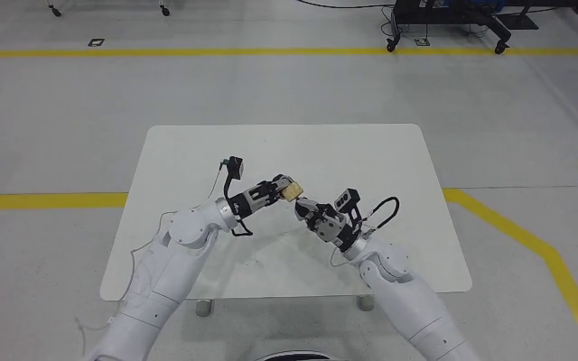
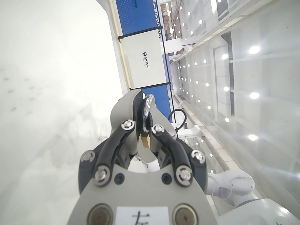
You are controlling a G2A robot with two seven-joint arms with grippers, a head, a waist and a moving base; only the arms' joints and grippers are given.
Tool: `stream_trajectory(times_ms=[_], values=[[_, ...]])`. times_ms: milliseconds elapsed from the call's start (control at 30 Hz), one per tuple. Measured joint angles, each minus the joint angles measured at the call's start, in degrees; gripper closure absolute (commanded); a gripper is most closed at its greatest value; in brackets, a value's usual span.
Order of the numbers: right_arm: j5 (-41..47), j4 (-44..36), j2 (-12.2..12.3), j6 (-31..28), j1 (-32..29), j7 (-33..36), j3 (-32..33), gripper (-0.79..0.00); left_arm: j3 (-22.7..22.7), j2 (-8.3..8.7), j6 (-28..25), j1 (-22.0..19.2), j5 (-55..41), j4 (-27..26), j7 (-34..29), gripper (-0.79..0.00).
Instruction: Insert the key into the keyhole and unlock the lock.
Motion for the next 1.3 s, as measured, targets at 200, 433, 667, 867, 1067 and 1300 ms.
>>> stream_trajectory(times_ms=[200,433,667,867,1067,1300], values=[[11.34,2.45,-0.29,8.01,1.26,7.25,0.24,0.0,-0.71,0.04,-5.46,1.07,-1.32,-0.8,0.05,0.0],[23.97,6.68,-0.63,19.81,3.31,15.79,0.62,0.0,-1.85,0.09,-9.71,2.02,-2.51,-1.45,1.55,0.0],[26.19,9.43,-0.86,22.63,4.53,18.45,0.37,-0.785,-2.21,0.09,-11.12,2.55,-3.0,-1.75,2.16,0.0],[24.01,9.31,-0.64,17.54,4.36,19.11,2.31,-0.785,-2.22,0.14,-10.46,2.52,-1.78,-1.64,2.39,0.0],[7.22,1.83,1.27,-5.22,-1.13,14.29,11.36,-0.785,-1.05,0.27,-5.83,1.69,9.07,-0.57,6.83,0.0],[-2.87,-3.48,2.01,-13.09,-5.03,10.32,15.24,-0.785,4.76,-0.45,4.97,-1.67,27.44,2.28,12.68,-0.003]])
